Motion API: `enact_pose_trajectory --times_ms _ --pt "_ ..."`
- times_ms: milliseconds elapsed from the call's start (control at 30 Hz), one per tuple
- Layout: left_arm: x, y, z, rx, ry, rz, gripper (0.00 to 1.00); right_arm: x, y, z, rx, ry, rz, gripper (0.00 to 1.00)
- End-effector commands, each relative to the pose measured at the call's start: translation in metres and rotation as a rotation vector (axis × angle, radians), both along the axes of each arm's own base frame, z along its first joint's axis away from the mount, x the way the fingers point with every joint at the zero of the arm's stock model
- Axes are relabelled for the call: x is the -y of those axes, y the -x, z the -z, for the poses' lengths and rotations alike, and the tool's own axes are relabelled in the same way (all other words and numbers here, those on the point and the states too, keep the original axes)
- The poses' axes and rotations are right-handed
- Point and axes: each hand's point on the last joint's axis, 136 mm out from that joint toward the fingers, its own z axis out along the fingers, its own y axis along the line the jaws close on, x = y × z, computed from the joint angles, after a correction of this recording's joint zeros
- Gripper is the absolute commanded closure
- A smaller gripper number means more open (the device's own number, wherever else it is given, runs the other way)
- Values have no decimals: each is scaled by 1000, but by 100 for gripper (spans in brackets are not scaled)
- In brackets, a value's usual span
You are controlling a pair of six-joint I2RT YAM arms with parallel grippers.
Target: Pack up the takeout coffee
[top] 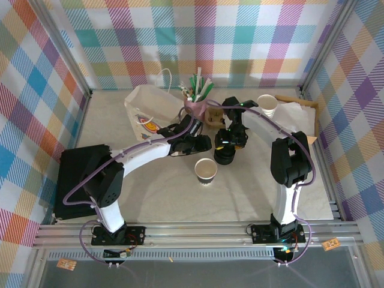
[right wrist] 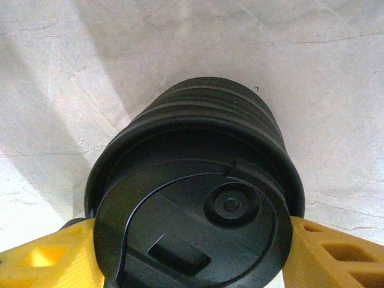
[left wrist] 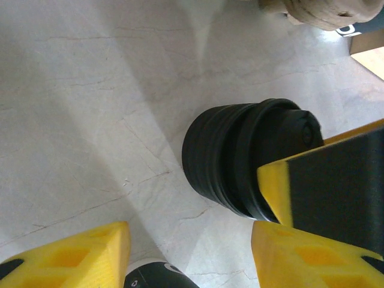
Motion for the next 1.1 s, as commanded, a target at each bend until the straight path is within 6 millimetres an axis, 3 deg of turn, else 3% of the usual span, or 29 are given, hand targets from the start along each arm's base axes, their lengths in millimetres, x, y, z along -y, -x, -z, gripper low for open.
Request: enact_pose_trajectory --times_ms 0,300,467,733,1067 --pt "4 -4 6 -19 40 -35 46 4 3 -13 11 -33 -7 47" --pt "11 -4 9 -27 44 -35 46 5 6 -20 10 -82 0 51" --pt "12 -4 2 -17 49 -33 46 5 8 -26 19 -90 -11 50" --pt "11 -6 -35 48 50 -6 47 15 14 -53 76 -68 -31 48" --pt "-2 0 -85 146 26 43 48 22 39 -95 138 -80 -37 49"
